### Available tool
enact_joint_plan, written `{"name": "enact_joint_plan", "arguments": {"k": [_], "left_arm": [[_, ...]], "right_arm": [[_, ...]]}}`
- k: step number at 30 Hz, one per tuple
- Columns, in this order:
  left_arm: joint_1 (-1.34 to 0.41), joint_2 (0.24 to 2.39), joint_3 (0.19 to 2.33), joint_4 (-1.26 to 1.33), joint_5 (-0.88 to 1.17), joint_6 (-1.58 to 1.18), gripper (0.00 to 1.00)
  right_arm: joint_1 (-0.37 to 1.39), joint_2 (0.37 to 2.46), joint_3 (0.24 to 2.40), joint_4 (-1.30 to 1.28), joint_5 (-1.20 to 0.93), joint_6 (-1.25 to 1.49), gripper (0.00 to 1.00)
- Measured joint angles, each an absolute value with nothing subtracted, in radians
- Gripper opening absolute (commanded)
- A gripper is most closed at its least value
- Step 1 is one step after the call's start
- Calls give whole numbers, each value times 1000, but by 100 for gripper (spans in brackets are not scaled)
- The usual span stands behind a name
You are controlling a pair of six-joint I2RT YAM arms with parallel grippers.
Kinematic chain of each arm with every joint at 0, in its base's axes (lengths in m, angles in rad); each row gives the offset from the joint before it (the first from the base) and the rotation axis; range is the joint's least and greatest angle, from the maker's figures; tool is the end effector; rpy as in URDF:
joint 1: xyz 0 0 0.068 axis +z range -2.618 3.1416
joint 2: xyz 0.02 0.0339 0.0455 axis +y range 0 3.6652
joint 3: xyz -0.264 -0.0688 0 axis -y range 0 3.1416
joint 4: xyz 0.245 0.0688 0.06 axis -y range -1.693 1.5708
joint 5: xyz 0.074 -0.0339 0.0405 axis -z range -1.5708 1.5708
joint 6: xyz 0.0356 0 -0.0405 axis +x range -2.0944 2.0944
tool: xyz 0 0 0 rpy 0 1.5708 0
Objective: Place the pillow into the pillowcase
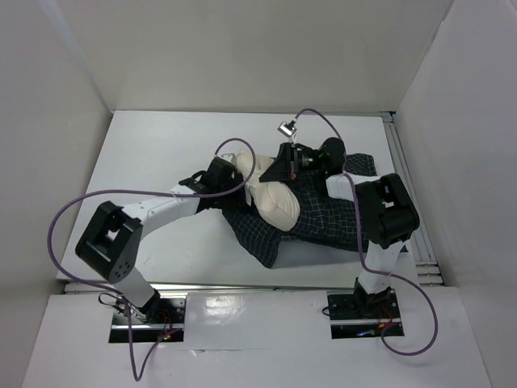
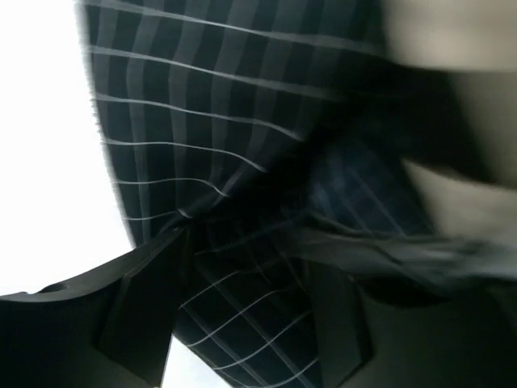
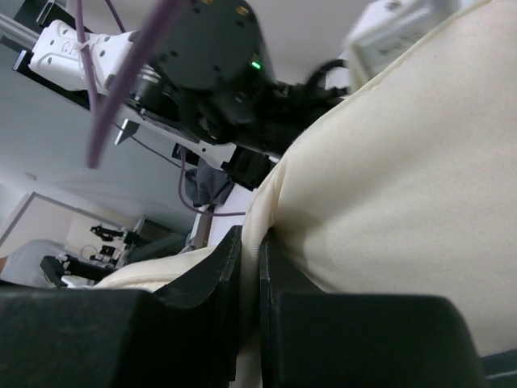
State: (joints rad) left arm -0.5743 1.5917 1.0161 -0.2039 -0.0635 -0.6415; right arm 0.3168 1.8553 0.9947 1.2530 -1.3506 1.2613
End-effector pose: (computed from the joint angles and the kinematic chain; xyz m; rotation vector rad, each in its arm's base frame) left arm 0.2880 -0.1837 0.2174 -0.1129 2.4064 -0.5118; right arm 0.3454 0.1498 0.2515 -0.7381 1.7307 1.9603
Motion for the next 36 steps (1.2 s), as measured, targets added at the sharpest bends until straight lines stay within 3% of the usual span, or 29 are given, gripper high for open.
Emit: {"name": "enact_joint_plan", "arguments": {"k": [3,6,7,8,10,18,26,31,36], "left_arm": [[-593,1661,1048,-224,-140,-669,79],[-611,1698,1058,-208,-157,-684,77],[-613,1705,1060,-202,-157,-685,69],[-614,1714,1067,-201,-157,-686,34],[-616,1735,1090,-202,-166,-680,0],[-596,1712,1082,-194,-231,-633,0],[-365,1525,1040,-191,-233,-596,0],[-248,1525,1086,-190,-237,-570,0],[-255,1518,1108,-175,-153,-544,1]], "right_arm": [[317,1855,1001,1253,-1350,1259,0],[317,1855,1003,1253,-1350,1260,0],[317,1855,1003,1253,-1350,1260,0],[317,1855,1003,1253,-1349,1260,0],[317,1855,1003,1253,-1348,1260,0],[316,1853,992,1254,-1345,1263,0],[317,1812,823,1263,-1336,1220,0],[318,1700,678,1229,-1377,1031,0],[313,1521,668,1055,-1338,797,0]]}}
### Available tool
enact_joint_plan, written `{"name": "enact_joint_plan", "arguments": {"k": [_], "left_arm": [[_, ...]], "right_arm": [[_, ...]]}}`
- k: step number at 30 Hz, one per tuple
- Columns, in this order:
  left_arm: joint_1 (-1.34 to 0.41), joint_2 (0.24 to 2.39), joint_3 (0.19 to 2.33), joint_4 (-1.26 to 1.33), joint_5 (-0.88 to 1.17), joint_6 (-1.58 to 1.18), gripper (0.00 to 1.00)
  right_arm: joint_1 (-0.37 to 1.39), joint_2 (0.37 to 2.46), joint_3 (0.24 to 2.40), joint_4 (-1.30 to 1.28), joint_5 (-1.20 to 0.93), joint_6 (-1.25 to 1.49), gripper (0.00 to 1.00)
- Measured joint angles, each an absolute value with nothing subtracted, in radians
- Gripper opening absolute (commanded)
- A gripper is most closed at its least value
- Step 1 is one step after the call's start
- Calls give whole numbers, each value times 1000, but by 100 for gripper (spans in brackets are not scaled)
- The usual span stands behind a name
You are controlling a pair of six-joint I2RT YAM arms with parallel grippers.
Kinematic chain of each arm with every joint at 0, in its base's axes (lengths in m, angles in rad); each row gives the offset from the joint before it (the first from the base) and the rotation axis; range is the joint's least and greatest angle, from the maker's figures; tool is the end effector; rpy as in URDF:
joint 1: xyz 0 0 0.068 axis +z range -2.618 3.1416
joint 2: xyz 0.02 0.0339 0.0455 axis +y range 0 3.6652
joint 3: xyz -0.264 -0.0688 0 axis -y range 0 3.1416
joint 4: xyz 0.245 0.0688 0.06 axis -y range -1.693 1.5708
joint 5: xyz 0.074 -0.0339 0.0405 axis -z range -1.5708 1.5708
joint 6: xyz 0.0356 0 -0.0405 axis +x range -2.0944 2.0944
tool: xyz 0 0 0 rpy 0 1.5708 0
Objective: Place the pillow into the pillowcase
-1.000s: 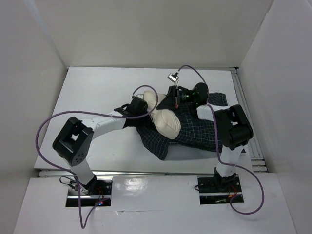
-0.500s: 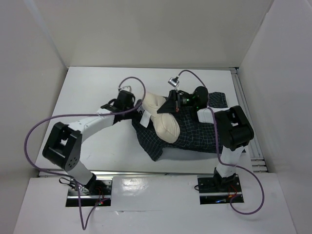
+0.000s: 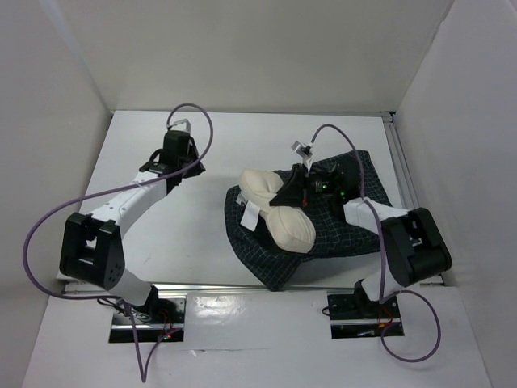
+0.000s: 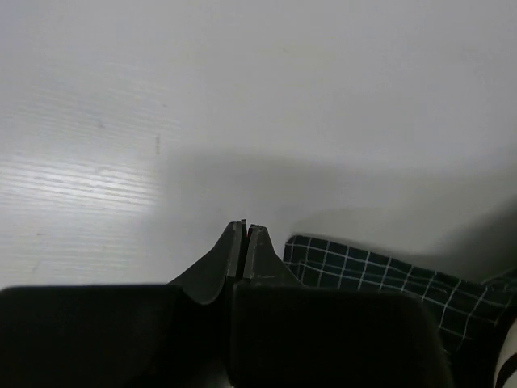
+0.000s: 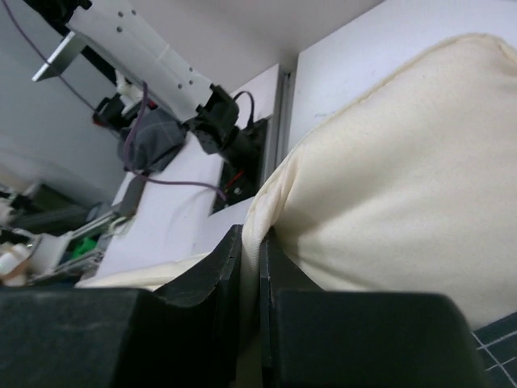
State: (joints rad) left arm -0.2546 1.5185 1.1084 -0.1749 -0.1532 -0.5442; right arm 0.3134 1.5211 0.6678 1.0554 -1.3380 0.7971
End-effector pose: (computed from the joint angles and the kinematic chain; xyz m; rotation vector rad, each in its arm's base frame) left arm 0.3361 -0.0818 0.2742 -0.4000 2.1258 -0.2986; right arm 0.2687 0.1235 0.2485 -0.9187 1.5759 1.7265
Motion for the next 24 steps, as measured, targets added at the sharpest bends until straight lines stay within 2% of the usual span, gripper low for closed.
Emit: {"name": "enact_joint_plan", "arguments": {"k": [1,2,5,6,8,9,12,13,14,19,24], "left_arm": [[-275,1517,1106,-174,-133,-540,6],[-301,1513,1100,-170,-113,-536,17],[-395,1472,1031,-155,-28,-539,41],[-425,1447,992,-150,-3,-550,56],[-471,1391,919,-160,34,-573,68],[-487,1372,895,-169,43,-583,68],[-559,1336,841,-161,28,-615,79],[-590,1333,830,-154,20,-629,93],[-621,1333,824,-149,15,-632,100],[-759,1353,834,-103,-55,-642,100],[-852,1434,891,-106,-245,-674,100]], "right_arm": [[311,1502,674,1039,-1327,774,0],[311,1494,683,1027,-1316,760,0],[312,1495,722,1005,-1287,739,0],[312,1497,730,1004,-1283,739,0],[315,1502,744,1006,-1277,739,0],[317,1504,748,1006,-1275,739,0],[321,1514,753,1014,-1268,755,0],[323,1520,754,1021,-1267,765,0],[326,1527,757,1029,-1268,772,0],[339,1555,773,1091,-1269,833,0],[327,1567,773,1142,-1278,884,0]]}}
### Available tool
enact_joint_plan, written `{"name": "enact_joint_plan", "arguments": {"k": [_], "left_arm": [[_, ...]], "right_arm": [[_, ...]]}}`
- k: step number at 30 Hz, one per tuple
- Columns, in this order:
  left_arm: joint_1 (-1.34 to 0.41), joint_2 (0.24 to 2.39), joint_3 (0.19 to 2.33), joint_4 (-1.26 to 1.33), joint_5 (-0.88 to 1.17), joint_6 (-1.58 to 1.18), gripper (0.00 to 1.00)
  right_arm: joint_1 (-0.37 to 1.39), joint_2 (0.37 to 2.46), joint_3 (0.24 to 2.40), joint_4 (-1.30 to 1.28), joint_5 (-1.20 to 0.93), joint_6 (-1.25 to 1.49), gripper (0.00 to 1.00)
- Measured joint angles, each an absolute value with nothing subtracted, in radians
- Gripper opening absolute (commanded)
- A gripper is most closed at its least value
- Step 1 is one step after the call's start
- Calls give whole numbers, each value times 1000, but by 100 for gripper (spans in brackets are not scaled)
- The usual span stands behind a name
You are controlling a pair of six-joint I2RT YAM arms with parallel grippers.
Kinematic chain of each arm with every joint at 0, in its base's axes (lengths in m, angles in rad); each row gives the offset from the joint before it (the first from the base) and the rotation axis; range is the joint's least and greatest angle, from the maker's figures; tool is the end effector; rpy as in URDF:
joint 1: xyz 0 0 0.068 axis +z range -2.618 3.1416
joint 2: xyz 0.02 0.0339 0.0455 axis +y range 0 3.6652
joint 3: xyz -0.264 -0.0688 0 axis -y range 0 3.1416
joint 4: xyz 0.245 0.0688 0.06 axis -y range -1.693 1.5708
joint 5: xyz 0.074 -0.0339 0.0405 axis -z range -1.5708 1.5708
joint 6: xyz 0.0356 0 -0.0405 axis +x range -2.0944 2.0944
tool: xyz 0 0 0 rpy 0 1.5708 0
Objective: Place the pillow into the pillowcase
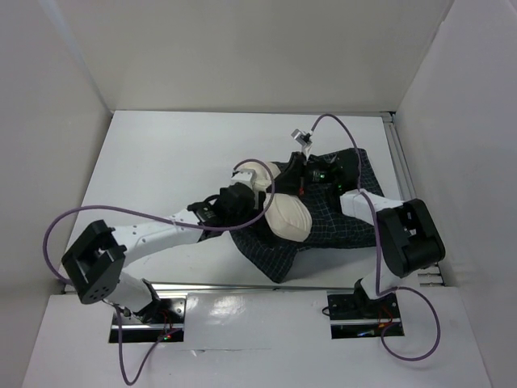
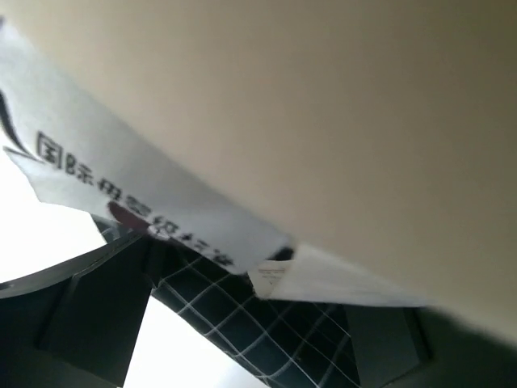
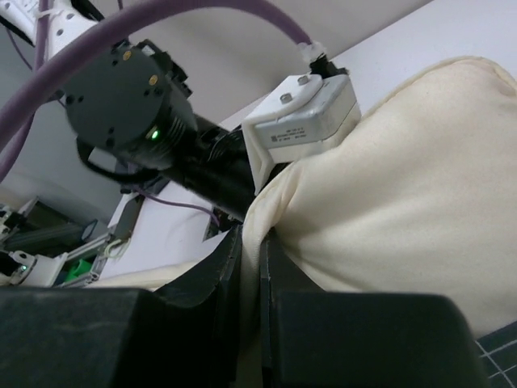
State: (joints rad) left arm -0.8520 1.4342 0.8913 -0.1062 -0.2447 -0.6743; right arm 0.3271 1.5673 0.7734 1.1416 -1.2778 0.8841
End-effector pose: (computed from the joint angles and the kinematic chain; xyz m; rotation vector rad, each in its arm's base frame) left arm 0.2115 -0.2286 0.2342 0.0630 2.2580 -0.5734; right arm 0.2853 0.1328 0.2736 -0.8897 1.4988 1.7020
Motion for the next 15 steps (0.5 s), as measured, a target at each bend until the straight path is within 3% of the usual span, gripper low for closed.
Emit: {"name": "enact_joint_plan", "arguments": {"k": [7,15], "left_arm": [[-907,1626,1027,-153,-397,-743,100],[-929,1641,947,6,-350,-809,100]], "right_arm": [[267,1616,773,1151,-1266,899,0],[268,1623,759,1152,-1262,969,0]]}}
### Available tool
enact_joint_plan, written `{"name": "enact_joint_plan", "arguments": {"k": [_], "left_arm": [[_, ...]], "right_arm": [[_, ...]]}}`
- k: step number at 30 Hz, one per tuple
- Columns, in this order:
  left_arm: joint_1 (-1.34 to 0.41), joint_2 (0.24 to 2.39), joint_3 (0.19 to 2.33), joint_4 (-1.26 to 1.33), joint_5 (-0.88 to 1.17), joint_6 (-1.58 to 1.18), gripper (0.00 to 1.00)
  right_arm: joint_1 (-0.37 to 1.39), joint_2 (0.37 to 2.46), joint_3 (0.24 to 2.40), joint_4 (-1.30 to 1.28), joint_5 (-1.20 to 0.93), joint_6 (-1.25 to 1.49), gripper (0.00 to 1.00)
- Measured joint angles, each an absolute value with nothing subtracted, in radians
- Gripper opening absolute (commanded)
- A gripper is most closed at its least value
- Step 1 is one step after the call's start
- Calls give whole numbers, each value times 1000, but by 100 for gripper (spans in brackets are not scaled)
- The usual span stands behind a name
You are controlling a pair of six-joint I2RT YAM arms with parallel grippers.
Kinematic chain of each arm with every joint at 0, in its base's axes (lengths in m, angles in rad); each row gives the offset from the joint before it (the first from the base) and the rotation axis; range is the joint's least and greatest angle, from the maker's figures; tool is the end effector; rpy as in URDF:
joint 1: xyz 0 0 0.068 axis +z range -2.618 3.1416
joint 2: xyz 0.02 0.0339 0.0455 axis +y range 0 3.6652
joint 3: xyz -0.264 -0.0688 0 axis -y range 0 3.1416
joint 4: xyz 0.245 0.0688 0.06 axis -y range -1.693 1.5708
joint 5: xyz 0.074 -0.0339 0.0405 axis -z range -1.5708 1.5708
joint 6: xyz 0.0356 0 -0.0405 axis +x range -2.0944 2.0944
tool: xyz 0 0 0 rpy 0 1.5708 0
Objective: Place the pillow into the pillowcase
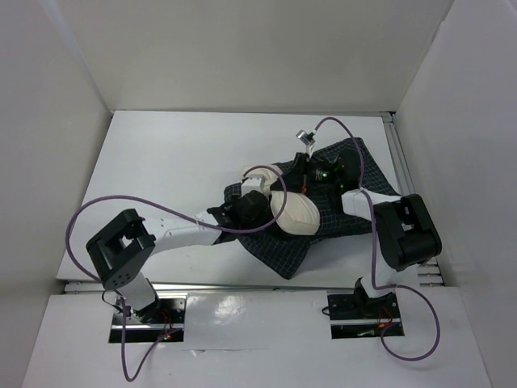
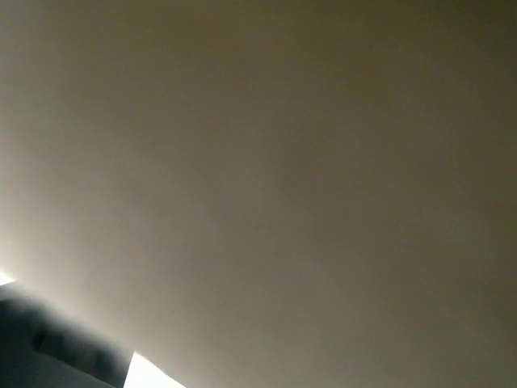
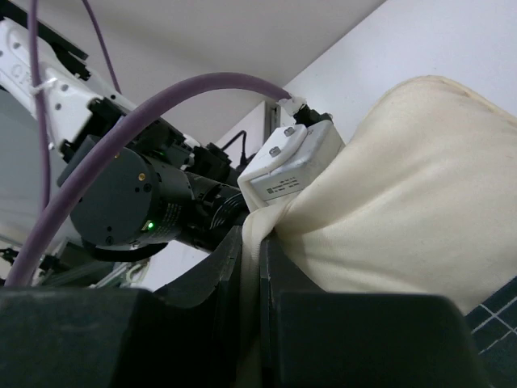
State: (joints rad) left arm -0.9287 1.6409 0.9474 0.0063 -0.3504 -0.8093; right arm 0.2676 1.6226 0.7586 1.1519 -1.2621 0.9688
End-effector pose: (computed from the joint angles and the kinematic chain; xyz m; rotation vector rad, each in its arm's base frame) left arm 0.2184 -0.2716 0.1982 -0.0540 2.2674 -0.5581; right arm 0.2994 0.1173 0.2539 -0.7298 1.6172 1.7394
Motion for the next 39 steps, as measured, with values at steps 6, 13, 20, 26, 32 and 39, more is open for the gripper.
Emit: {"name": "enact_joint_plan", "arguments": {"k": [6,13,20,26,32,39], "left_arm": [[-948,1512,773,185,-369,-842,100],[-955,1383,710,265,-424,-913,100],[-985,1283,630,236,-488,-997,100],[-981,1351,691,215,-561,-1000,100],[-926,1440,786,162,-569,-1008,100],[-900,1574,884,30,-594,-1081,86]], "right_arm": [[317,1623,786,1169,-1236,1059,0],[333,1646,921,1203,-1179,1168,0],[326,1674,957,1255,-1025,1251,0],[337,1741,982,1260,-986,1310,0],[338,1742,982,1264,-971,1312,0],[336,1741,982,1262,-950,1312,0]]}}
